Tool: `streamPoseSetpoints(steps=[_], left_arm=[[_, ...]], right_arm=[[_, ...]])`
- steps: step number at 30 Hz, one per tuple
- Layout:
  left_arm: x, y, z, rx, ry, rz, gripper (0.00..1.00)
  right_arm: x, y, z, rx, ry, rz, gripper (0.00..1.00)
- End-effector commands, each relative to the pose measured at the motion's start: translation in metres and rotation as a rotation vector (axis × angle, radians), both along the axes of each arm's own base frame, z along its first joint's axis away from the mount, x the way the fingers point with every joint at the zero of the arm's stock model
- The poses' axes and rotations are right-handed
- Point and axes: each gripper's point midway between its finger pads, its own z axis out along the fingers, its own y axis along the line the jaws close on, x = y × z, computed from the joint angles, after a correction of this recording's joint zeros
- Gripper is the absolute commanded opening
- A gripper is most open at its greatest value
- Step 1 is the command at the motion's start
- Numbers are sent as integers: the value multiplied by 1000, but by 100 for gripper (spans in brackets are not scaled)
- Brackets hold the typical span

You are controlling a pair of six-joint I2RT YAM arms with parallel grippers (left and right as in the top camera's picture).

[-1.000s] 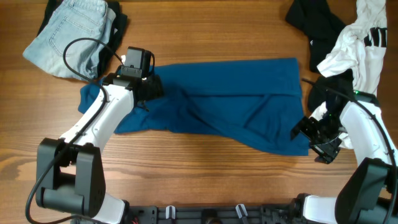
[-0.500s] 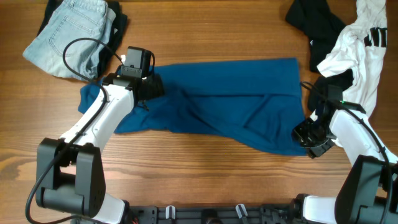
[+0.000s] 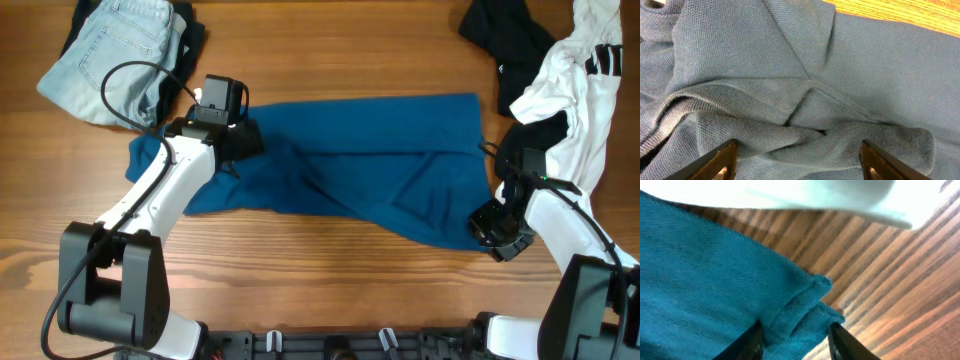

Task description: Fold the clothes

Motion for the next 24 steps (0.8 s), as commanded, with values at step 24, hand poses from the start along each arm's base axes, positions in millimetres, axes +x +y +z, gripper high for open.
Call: streamPoseSetpoints(steps=[24], left_arm=[[4,7,-6,-5,15,22,78]], right_arm=[[112,-12,94,-31,-294,308,4]])
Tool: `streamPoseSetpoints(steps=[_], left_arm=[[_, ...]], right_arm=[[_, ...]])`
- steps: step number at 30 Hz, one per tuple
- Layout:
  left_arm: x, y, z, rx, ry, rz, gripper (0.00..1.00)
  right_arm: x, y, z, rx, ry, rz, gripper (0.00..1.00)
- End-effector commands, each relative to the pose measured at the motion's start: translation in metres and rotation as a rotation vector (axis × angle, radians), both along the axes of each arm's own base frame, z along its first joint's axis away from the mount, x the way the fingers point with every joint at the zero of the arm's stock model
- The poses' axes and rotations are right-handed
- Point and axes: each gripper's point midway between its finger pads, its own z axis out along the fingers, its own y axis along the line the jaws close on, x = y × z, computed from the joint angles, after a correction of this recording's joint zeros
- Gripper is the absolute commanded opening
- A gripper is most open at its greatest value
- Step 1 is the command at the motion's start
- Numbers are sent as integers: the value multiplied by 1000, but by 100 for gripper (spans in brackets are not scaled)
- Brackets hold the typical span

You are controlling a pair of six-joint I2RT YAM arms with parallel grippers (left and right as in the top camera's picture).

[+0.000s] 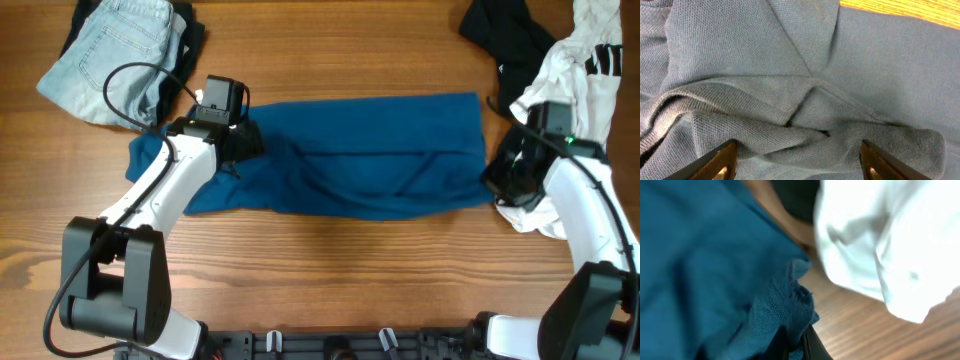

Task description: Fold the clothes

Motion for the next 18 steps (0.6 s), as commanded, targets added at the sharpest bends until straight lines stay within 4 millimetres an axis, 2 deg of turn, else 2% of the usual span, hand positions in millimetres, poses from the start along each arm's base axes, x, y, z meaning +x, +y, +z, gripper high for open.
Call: streamPoseSetpoints(steps=[1,5,13,18], left_arm=[[5,8,1,-8,-2,24,78],[7,23,1,-1,-4,62,77],[14,62,3,0,-29,161,76],[19,74,5,-1,-49,189,75]], right_arm=[[30,-3,22,-15,-100,68,4],[48,-4,22,-16,-161,77,4],[74,-2,1,11,-196,105,4],[86,0,-10,30,-212,120,4]])
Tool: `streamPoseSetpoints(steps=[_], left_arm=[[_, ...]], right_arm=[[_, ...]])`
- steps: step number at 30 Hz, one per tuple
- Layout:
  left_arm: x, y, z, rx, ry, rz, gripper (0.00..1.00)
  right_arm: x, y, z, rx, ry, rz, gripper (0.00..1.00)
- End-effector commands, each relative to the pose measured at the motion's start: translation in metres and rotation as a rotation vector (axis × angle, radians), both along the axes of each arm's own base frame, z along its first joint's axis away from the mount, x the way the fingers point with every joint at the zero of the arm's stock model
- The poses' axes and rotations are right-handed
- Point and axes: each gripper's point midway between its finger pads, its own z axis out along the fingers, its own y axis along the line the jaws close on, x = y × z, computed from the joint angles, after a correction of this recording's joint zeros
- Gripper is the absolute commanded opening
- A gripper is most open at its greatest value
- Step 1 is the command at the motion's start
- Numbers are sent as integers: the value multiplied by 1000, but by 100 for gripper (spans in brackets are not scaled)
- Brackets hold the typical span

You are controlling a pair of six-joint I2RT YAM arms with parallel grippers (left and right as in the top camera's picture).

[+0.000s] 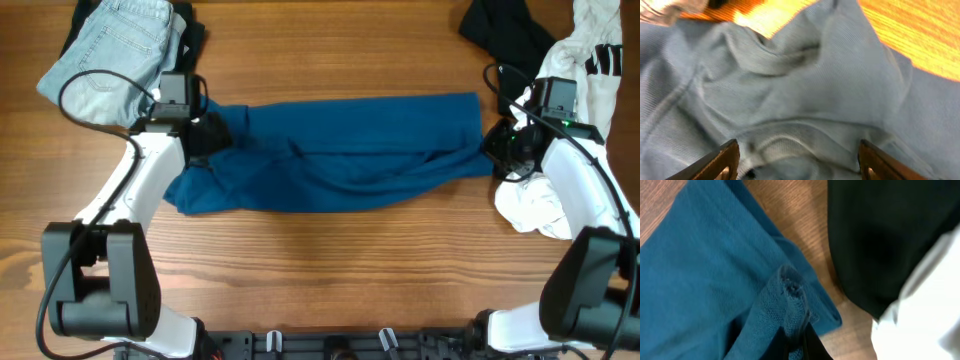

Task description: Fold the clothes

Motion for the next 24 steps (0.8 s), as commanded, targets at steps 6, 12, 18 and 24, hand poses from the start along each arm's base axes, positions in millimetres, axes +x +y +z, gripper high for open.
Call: streamPoseSetpoints(steps=[6,12,18,24], left_arm=[[8,8,3,2,-23,17,72],[4,-3,1,-54,-6,-9,68],[-30,-15,-12,-120,144,-31,62],[-49,-20,-17,-107,224,-96,60]], right_arm=[[25,4,3,23,-63,56,4],[37,5,17,31,-107,68,4],[38,7,18,39,-109,73,4],[39,7,18,38,-116,72,4]])
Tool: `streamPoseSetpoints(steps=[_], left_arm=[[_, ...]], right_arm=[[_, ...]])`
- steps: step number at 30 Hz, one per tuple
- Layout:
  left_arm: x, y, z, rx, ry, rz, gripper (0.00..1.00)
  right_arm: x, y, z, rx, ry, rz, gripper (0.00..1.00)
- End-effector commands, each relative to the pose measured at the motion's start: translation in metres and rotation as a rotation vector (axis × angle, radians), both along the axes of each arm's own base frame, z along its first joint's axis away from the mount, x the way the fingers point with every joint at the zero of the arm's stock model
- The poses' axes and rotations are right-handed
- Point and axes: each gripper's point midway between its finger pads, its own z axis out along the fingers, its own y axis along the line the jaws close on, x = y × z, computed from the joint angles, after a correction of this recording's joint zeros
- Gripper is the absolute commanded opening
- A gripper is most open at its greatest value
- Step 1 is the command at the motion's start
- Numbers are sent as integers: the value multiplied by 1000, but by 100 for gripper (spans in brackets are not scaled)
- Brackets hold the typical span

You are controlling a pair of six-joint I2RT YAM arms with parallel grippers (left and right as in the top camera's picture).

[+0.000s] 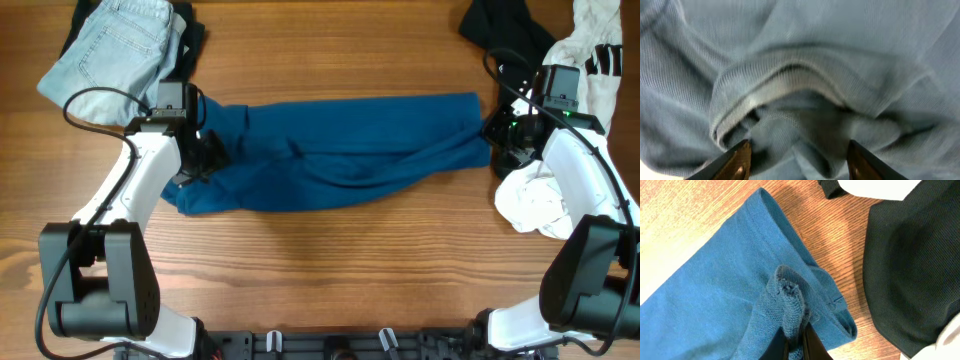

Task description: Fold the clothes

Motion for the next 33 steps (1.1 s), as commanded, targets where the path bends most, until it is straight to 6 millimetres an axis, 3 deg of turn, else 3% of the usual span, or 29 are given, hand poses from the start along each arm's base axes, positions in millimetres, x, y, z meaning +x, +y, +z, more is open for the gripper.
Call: streamPoseSetpoints(steps=[1,12,17,21,27,33], left_arm=[[0,-9,0,-12,7,-86,59],[2,-32,-8,-11,-27,-161,57],[-17,-42,-26,10,21,-202,57],[-27,-36,-40,31,51,-197,52],[-22,-35,-41,44,28,-194,49],[-8,-37,-37,41,-32,-193,34]], right_arm=[[8,2,5,2,-24,26,4],[8,2,5,2,-23,27,4],[8,2,4,2,-22,26,4],[8,2,4,2,-22,26,4],[7,2,4,2,-21,27,4],[7,2,4,2,-21,27,5]])
